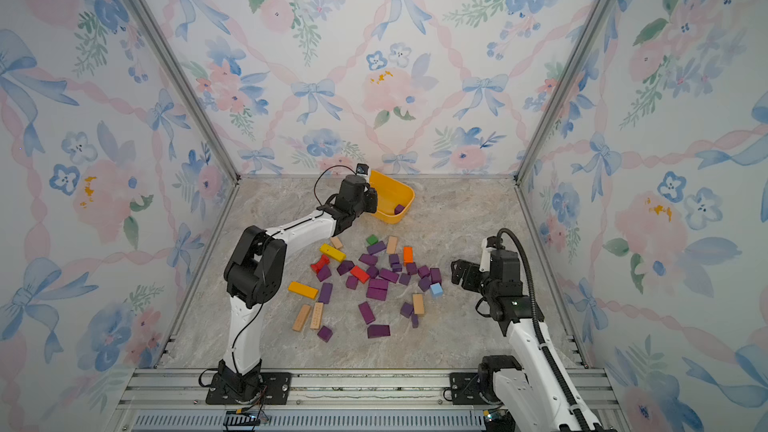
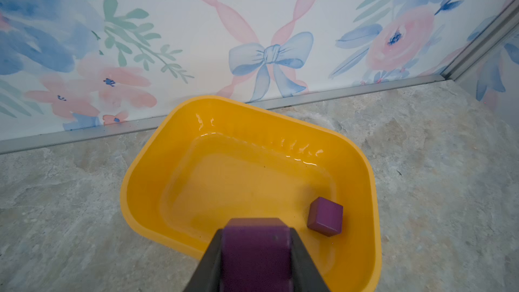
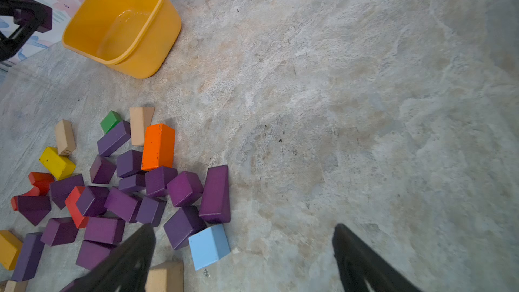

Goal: Pick purple bricks into the storage bin
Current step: Place the building block in the storage box, then pick up the building block from the center of the board.

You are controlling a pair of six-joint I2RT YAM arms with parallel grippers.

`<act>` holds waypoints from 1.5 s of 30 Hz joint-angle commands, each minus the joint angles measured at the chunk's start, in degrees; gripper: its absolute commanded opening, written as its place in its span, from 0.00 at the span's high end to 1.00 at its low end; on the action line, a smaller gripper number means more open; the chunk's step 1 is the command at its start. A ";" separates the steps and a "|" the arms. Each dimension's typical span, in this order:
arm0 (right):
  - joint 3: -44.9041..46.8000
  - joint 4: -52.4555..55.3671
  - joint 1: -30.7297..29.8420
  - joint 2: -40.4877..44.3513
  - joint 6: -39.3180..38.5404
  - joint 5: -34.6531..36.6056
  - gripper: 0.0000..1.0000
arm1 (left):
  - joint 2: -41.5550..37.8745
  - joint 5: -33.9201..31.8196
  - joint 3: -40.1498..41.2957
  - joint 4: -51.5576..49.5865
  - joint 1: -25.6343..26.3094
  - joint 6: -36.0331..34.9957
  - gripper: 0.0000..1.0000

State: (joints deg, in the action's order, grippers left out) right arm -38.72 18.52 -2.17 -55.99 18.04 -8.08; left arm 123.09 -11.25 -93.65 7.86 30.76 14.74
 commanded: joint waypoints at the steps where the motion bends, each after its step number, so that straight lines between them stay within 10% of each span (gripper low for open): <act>1: 0.49 -0.51 0.58 -1.45 0.85 -1.48 0.03 | 2.12 2.06 -4.08 0.03 -1.21 -0.42 0.63; 4: 0.57 -0.42 0.62 -1.14 0.83 -1.50 0.03 | 2.78 1.99 -5.57 0.02 -1.29 -0.94 0.20; 6: 0.88 -0.58 0.70 -0.62 1.00 -1.42 0.03 | 2.36 1.22 -5.61 0.18 -1.32 -1.33 0.13; 15: 2.57 -2.61 0.89 1.53 1.91 -1.76 0.03 | -5.03 -1.80 1.48 1.09 -0.75 -3.25 0.09; 27: 0.27 -0.86 -0.07 1.30 0.18 -6.81 0.03 | -29.26 -5.01 32.77 13.57 3.08 0.22 0.09; 39: -6.35 13.81 -24.29 1.17 -6.10 6.57 0.00 | -46.20 -8.70 58.76 15.81 10.24 -4.30 0.06; 45: -7.70 17.64 -31.40 -2.21 -1.83 7.03 0.18 | -51.98 -0.67 70.85 26.13 10.59 -7.28 0.05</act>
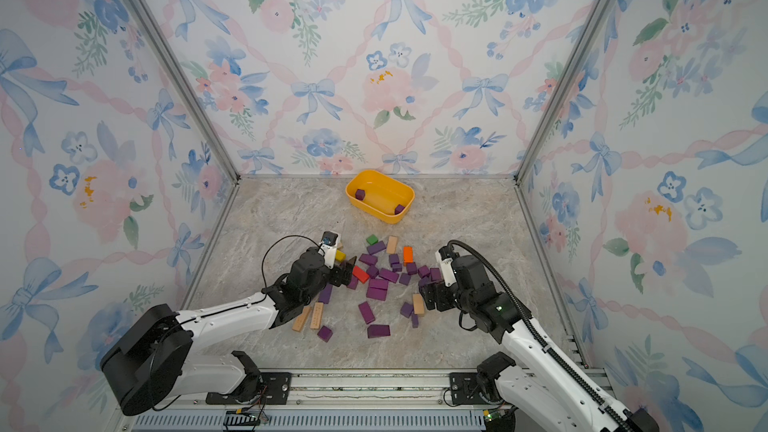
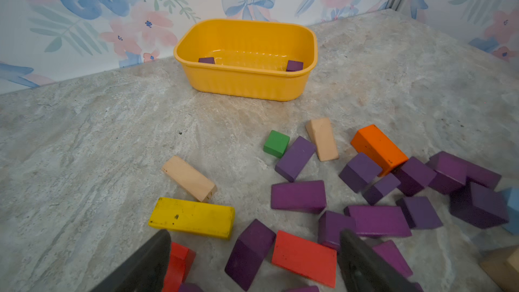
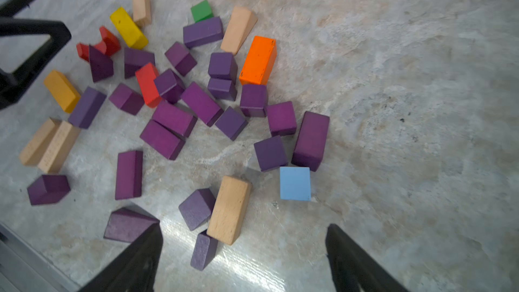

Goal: Pick purple bricks into the storage bin
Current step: Pick up the building block from the center of the board.

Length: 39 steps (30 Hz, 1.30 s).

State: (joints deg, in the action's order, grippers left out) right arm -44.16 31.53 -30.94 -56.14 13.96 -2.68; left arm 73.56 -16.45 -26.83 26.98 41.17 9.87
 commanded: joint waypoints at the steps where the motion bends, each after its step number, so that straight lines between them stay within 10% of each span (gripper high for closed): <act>1: -2.62 5.49 -4.37 -2.81 2.74 3.00 0.22 | -3.55 6.27 5.91 8.68 0.32 -3.06 0.05; 13: -0.29 5.53 -20.30 -6.35 13.82 12.77 0.41 | -9.66 19.10 13.81 19.07 1.35 -7.84 0.02; 23: 2.16 2.10 -21.92 -9.10 20.29 9.24 0.61 | -7.21 16.38 14.08 20.62 1.81 -5.94 0.02; 39: 3.91 -0.59 -22.50 -13.24 22.55 8.80 0.65 | -6.82 14.14 14.27 21.05 1.84 -5.21 0.02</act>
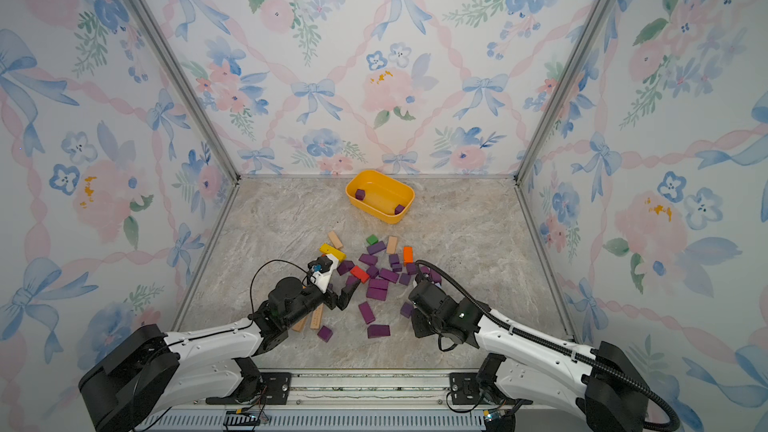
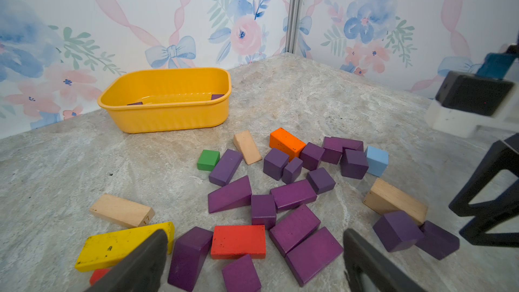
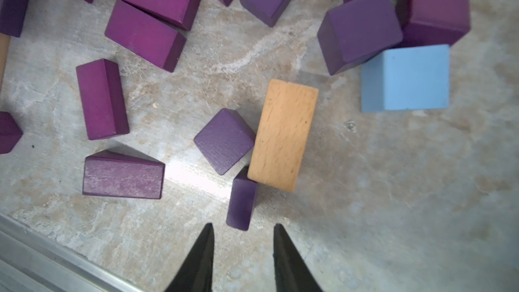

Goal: Pick purple bricks into the storage bin
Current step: Pick up the building block from the center of the board.

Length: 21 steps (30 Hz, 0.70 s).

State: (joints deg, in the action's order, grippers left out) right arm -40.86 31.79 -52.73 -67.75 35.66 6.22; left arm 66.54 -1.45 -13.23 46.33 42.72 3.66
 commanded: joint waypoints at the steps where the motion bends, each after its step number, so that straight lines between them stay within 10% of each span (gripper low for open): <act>1: 0.69 -1.07 -0.71 -1.95 0.79 -0.18 0.65 | 0.44 -0.92 0.63 1.70 0.26 1.04 0.02; 21: -1.47 -2.42 -0.71 -10.96 0.80 -0.15 0.74 | -2.47 -1.59 2.14 2.45 0.35 0.44 0.02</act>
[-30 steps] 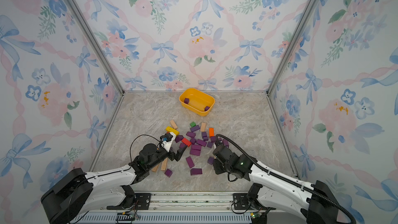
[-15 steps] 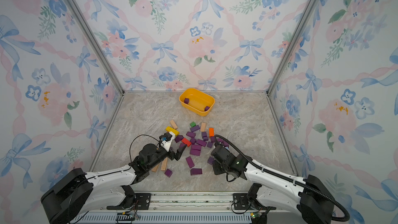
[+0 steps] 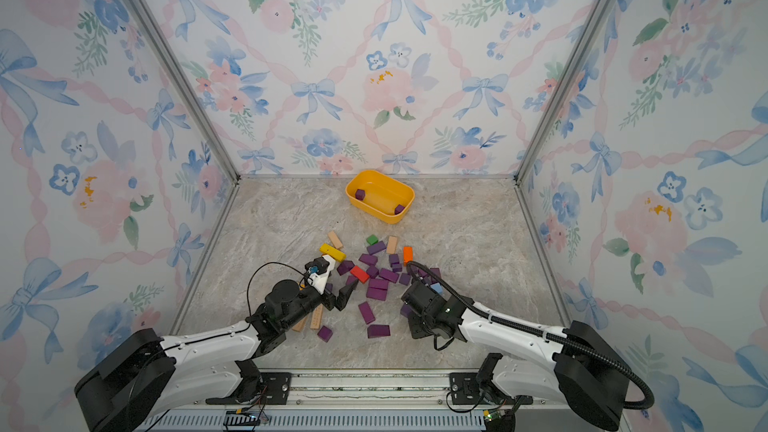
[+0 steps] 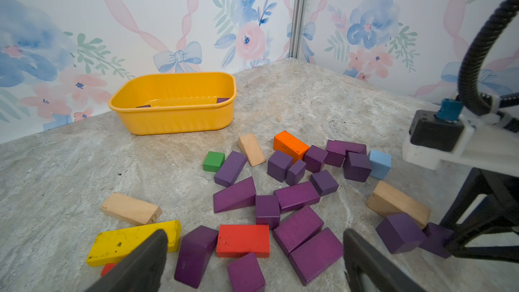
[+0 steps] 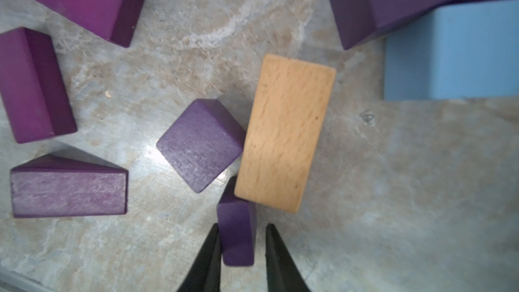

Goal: Pick purple bricks into the storage bin
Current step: Pick up the building block from the center of the board.

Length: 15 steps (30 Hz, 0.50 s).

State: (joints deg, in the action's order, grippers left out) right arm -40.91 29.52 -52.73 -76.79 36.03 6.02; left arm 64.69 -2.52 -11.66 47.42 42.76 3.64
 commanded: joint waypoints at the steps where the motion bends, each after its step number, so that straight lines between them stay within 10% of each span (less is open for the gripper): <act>1: -1.53 -0.25 -0.71 -2.11 0.35 0.04 0.74 | -0.57 -0.55 0.58 1.41 0.33 0.41 0.02; 15: -2.81 0.42 -0.71 -2.80 0.27 0.99 0.85 | 1.04 -1.12 0.08 1.41 0.30 0.50 0.02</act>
State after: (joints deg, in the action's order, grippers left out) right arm -42.09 28.88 -52.73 -78.52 36.03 6.07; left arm 65.04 -3.18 -11.62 47.97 42.76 3.64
